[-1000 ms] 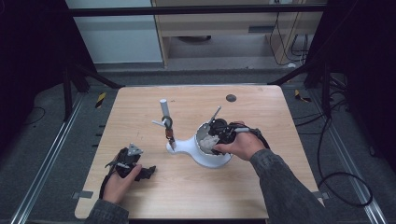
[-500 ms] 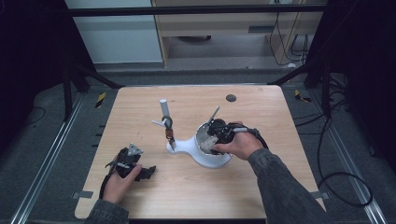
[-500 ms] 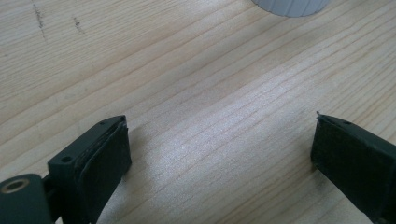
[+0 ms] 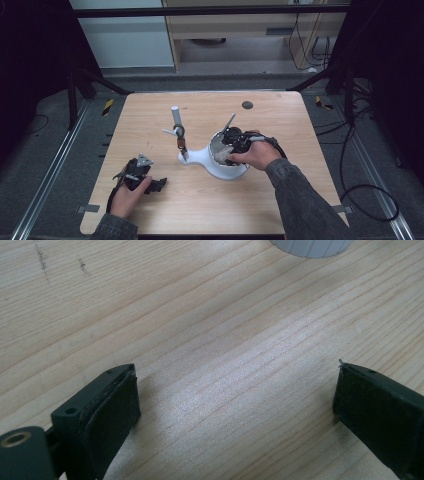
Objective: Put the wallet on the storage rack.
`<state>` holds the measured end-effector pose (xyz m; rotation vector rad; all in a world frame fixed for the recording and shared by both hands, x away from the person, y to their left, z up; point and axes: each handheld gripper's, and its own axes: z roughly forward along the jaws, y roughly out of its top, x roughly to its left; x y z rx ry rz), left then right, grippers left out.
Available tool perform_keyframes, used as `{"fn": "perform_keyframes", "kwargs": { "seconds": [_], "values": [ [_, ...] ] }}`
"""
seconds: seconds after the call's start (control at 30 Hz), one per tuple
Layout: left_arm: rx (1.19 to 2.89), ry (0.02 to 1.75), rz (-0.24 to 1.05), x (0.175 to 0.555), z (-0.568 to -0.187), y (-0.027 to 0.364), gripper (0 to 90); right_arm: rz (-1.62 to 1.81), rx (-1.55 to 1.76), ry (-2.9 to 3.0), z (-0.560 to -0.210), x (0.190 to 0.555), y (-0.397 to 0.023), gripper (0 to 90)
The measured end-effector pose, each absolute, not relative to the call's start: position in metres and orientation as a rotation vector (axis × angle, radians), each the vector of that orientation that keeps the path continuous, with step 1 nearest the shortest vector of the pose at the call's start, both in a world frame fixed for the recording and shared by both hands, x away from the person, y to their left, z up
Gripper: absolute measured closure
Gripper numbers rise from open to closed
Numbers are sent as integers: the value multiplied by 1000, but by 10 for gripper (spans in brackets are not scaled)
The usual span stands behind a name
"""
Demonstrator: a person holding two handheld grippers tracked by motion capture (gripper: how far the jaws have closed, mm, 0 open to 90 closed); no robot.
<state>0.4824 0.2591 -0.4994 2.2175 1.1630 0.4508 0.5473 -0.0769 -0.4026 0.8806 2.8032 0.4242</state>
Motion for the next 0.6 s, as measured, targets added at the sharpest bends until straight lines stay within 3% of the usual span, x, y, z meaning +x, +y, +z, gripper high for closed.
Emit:
{"fn": "perform_keyframes", "kwargs": {
  "seconds": [0.6],
  "values": [
    [2217,1163,451,482,-499,259,41,493,898,2788,-399,541,-81,157]
  ]
}}
